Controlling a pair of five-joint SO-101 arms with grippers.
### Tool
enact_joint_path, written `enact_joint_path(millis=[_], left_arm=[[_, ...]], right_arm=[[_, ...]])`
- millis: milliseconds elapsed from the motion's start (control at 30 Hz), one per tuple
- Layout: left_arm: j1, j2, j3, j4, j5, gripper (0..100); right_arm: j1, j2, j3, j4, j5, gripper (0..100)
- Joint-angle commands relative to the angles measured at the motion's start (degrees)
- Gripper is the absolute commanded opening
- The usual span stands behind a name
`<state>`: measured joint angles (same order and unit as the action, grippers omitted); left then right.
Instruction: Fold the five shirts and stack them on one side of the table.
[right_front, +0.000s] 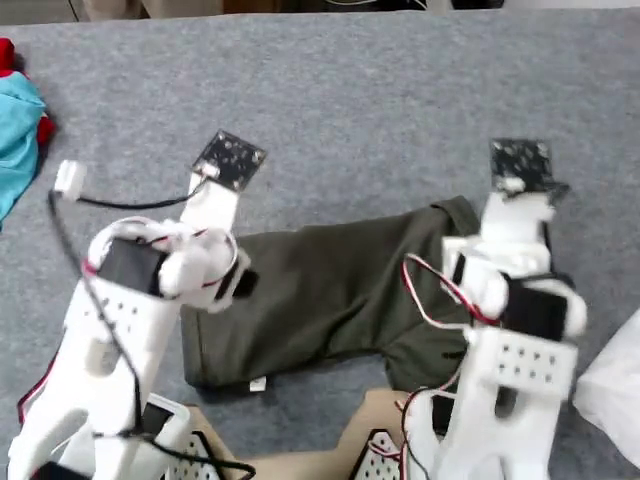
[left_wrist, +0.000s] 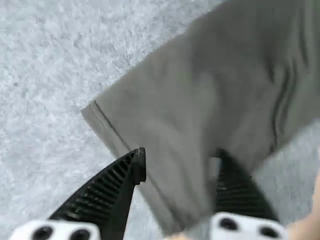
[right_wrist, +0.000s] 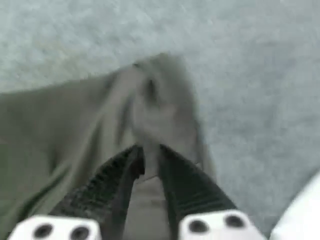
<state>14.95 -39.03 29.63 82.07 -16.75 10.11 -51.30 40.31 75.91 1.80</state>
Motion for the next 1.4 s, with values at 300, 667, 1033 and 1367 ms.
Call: enact_joint_path(millis=[300,667,1033,1367], left_arm=[[-0.9,24.5,2.8,-16.0,7.6,2],[-5.2,39.1,-2.0,-18.1,7.5,2],[-14.4,49.2,-7.6,-18.6,7.4,2],[-14.2,50.2,-9.0,-17.7,7.4,2]], right_arm=[[-2.6,43.2,-23.1,-6.2,-0.9,0.5],[0.9,79.7,-48.9,-8.8,-0.9,0.5],[6.5,99.1,-75.0,-0.4,-0.5,0.5],[5.4,100.5,-103.4,23.7,0.5,0.5]])
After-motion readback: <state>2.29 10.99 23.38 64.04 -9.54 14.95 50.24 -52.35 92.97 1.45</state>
